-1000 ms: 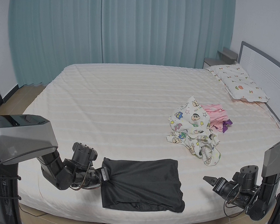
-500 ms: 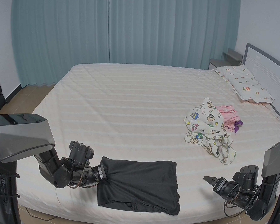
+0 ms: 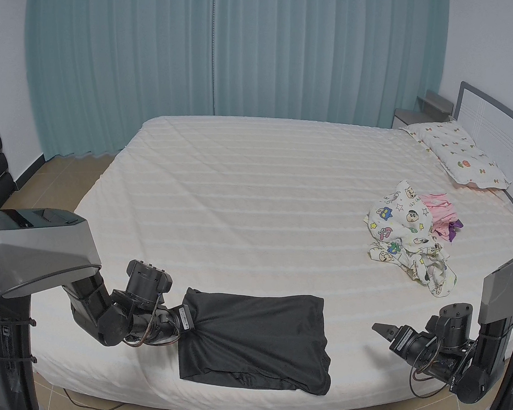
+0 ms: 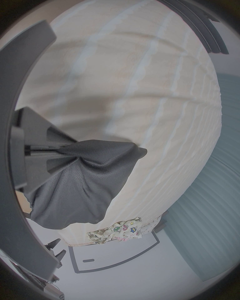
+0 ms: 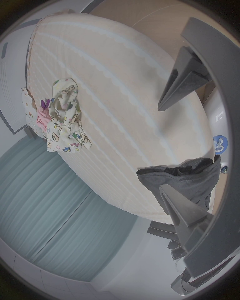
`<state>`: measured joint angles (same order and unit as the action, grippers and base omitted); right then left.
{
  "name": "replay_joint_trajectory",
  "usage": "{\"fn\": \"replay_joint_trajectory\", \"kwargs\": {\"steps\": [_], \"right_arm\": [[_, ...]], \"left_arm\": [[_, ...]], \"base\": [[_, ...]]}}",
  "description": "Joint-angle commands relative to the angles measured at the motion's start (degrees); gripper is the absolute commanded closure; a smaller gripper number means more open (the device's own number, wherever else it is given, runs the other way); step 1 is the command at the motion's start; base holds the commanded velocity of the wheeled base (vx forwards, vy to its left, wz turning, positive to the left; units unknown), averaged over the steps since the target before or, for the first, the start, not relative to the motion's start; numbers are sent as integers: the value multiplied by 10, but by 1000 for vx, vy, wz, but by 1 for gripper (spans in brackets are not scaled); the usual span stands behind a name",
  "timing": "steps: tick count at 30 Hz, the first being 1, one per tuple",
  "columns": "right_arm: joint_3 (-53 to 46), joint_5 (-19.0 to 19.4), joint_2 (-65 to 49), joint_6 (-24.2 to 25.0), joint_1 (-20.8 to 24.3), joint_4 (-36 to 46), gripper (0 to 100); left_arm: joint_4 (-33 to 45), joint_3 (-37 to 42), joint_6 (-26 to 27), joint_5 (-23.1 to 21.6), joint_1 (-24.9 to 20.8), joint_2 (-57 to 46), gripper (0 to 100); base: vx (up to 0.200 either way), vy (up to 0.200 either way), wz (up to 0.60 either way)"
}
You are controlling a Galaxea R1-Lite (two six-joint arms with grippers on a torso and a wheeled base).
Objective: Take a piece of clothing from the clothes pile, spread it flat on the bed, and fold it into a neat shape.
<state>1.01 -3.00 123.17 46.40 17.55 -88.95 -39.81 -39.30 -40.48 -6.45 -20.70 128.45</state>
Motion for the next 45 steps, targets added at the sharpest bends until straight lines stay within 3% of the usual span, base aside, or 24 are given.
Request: {"fn": "replay_joint_trajectory", "kwargs": {"steps": [1,7,8,16,21,28,37,38,45], "right_arm": [[-10,0,0,0,1,-10,0],[1,5,4,-1,3,-10,0],[10,7,5,-1,4,-10,0],[110,31,52,-20,47,-7,0],[171,37,108,-32,66,1,0],[284,37,133,-43,88,113,0],[325,53,150,-43,91,120,0],[329,56,150,-43,91,120,0],[392,65,161,-43,89,179,0]], "left_arm": [[-2,6,0,-1,-4,2,100],[-1,17,0,-1,-18,0,100],[0,19,0,-1,-21,-1,0],[-3,41,-1,-3,-24,-39,0],[-13,5,-1,-2,0,-28,0],[-11,-90,2,5,7,35,0],[-14,-130,17,13,5,93,0],[-14,-131,17,19,5,94,100],[-19,-133,11,50,6,95,100]], "base": [[0,0,0],[0,0,0],[0,0,0],[0,0,0],[0,0,0],[0,0,0],[0,0,0],[0,0,0],[0,0,0]]}}
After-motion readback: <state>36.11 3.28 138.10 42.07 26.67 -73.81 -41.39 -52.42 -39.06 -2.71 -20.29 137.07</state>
